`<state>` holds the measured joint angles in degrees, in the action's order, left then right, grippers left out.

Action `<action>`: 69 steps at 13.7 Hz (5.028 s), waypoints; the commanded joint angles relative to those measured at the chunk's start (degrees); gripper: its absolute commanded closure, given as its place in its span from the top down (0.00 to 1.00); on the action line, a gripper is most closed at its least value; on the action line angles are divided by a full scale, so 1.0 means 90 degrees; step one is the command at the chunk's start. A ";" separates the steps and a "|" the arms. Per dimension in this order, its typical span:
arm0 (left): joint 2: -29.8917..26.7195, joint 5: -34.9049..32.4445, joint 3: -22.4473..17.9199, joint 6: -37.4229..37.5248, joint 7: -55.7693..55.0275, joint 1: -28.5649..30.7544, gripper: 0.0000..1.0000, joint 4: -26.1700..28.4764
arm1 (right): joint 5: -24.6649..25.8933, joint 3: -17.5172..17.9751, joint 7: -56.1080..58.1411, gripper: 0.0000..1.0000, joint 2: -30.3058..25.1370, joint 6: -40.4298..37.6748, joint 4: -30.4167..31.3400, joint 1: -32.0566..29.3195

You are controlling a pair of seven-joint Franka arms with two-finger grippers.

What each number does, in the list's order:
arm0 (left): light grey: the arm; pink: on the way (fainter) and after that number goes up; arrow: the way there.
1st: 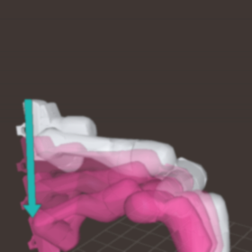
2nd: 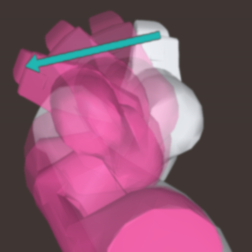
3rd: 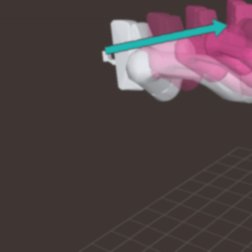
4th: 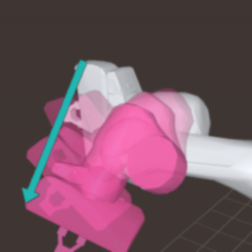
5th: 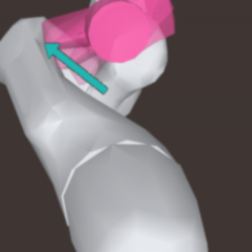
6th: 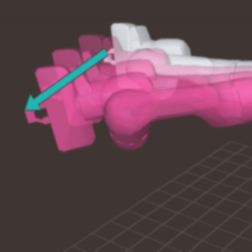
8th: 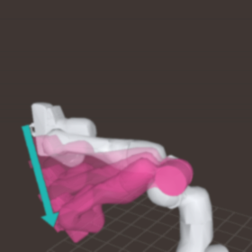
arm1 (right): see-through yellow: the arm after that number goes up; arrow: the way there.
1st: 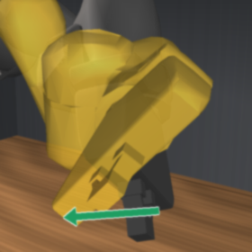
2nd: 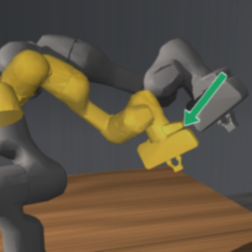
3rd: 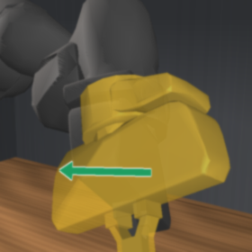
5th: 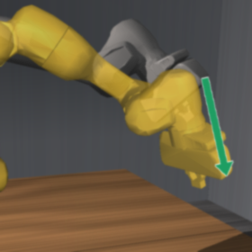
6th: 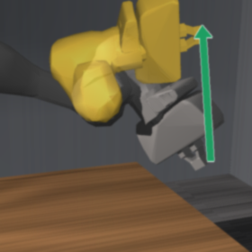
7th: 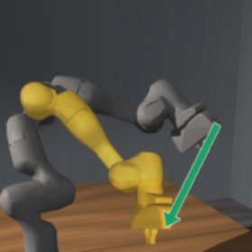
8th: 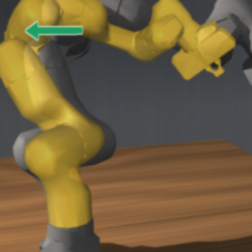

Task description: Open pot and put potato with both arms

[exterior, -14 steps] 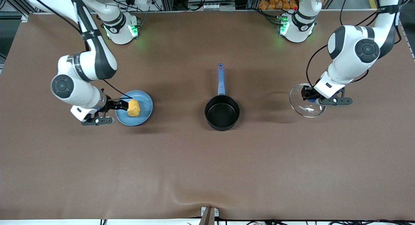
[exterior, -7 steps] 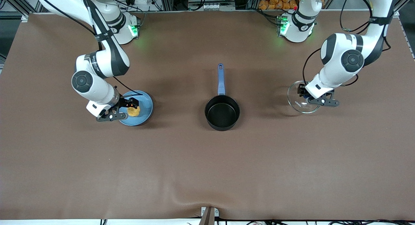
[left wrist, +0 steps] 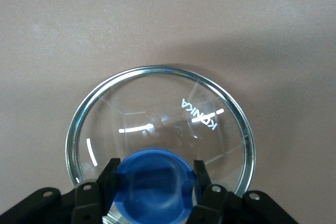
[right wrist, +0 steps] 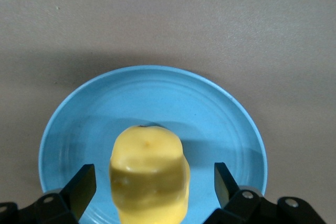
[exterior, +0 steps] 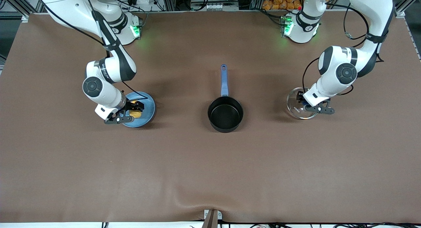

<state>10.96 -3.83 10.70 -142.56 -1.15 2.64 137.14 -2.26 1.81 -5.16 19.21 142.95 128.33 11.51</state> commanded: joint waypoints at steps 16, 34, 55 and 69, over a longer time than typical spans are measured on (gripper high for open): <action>-0.1354 0.0113 -0.0319 0.3349 -0.0039 -0.0078 1.00 -0.2882 | -0.0931 0.0229 -0.1230 0.00 0.0314 -0.2912 -0.3385 0.0761; -0.1247 0.0680 -0.0925 0.5078 -0.0771 -0.0655 1.00 -0.4906 | -0.0814 0.0161 -0.4075 0.00 0.3587 -0.2192 -0.7248 0.3545; -0.1217 0.0787 -0.0915 0.5157 -0.0634 -0.0508 1.00 -0.4906 | -0.0404 0.0170 -0.4105 1.00 0.4116 -0.1781 -0.7257 0.3653; -0.1247 0.0767 -0.0788 0.5157 -0.0722 -0.0518 1.00 -0.4935 | 0.0563 -0.0299 -0.3958 1.00 0.1705 -0.5207 -0.8175 0.2367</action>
<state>-0.77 1.83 3.36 -97.64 -7.40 -2.54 94.29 1.60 -1.20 -41.12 39.29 99.97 53.43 36.93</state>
